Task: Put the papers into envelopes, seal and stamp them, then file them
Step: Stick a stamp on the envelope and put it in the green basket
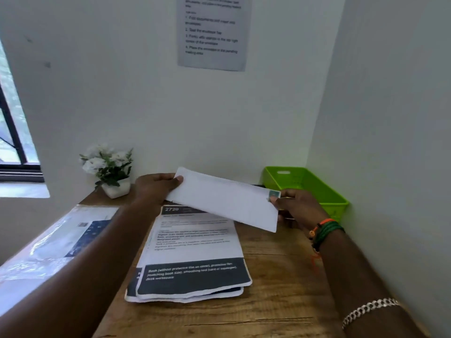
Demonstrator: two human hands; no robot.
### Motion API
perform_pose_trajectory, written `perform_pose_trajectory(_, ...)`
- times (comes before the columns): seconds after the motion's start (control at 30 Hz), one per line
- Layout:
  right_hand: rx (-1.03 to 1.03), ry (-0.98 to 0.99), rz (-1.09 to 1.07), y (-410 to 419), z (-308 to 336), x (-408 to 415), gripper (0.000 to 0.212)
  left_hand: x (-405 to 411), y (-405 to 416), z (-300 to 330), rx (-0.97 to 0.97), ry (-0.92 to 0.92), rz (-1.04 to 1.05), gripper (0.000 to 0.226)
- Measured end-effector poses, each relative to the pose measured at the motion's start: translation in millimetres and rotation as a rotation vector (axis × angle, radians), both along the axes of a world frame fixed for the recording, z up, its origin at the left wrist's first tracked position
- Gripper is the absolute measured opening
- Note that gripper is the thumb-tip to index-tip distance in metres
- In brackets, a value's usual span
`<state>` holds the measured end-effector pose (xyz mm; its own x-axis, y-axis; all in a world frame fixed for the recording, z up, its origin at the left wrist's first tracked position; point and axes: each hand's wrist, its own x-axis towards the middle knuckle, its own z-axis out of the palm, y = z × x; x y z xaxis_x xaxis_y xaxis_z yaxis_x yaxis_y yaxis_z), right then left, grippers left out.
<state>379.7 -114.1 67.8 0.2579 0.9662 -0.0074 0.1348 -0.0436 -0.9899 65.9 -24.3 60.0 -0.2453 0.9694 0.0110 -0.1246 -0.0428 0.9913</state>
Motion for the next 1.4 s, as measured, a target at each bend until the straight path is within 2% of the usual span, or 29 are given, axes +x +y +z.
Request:
perform_pose_trajectory(0.1, 0.084, 0.037, -0.159, -22.4, 11.4, 36.2, 0.01, 46.8, 3.5, 19.3, 0.021, -0.055, -0.112, 0.008)
perform_pose_trajectory(0.17, 0.146, 0.087, -0.267, -34.7, 14.5, 60.9, 0.01, 81.0, 5.9, 30.2, 0.009, -0.179, -0.215, 0.005)
perform_pose_trajectory(0.27, 0.232, 0.21, -0.455, -45.3, 10.4, 86.7, 0.01, 129.3, 5.1, 36.0, -0.016, -0.237, -0.308, 0.014)
perform_pose_trajectory(0.37, 0.258, 0.334, -0.563, -43.9, 1.0, 95.5, 0.015, 173.4, 2.9, 24.8, -0.019, -0.132, -0.328, 0.017)
perform_pose_trajectory(0.5, 0.245, 0.544, -0.592, -27.3, -8.0, 94.9, 0.014, 222.1, 2.5, -4.3, 0.032, 0.18, -0.331, 0.009)
perform_pose_trajectory(0.6, 0.238, 0.605, -0.611, -10.7, -12.7, 92.8, 0.013, 242.4, 3.2, -22.8, 0.099, 0.35, -0.325, 0.036)
perform_pose_trajectory(0.67, 0.236, 0.61, -0.618, 0.6, -16.5, 90.7, 0.017, 248.4, -3.5, -23.7, 0.128, 0.407, -0.317, 0.042)
perform_pose_trajectory(0.83, 0.21, 0.443, -0.675, 22.3, -29.0, 86.9, 0.028, 253.2, -14.4, -27.1, 0.174, 0.441, -0.301, 0.027)
perform_pose_trajectory(1.0, 0.158, 0.212, -0.762, 24.5, -37.5, 82.9, 0.042, 245.7, -16.9, -32.7, 0.248, 0.484, -0.321, 0.024)
perform_pose_trajectory(1.07, 0.162, 0.045, -0.874, 15.8, -34.1, 76.5, 0.038, 236.2, -18.1, -32.3, 0.283, 0.515, -0.327, 0.025)
perform_pose_trajectory(1.13, 0.331, -0.102, -0.924, 5.8, -28.2, 64.3, 0.027, 219.1, -17.0, -33.0, 0.305, 0.558, -0.316, 0.026)
perform_pose_trajectory(1.2, 0.575, -0.189, -0.788, 2.1, -23.5, 47.7, 0.03, 194.3, -16.4, -33.5, 0.319, 0.621, -0.312, 0.023)
perform_pose_trajectory(1.27, 0.685, -0.203, -0.55, 4.5, -19.1, 27.0, 0.034, 160.6, -13.0, -33.7, 0.336, 0.704, -0.29, 0.02)
perform_pose_trajectory(1.4, 0.608, -0.41, -0.161, 23.7, -22.9, -20.1, 0.022, 79.8, 5.9, -36.3, 0.3, 0.912, -0.155, 0.018)
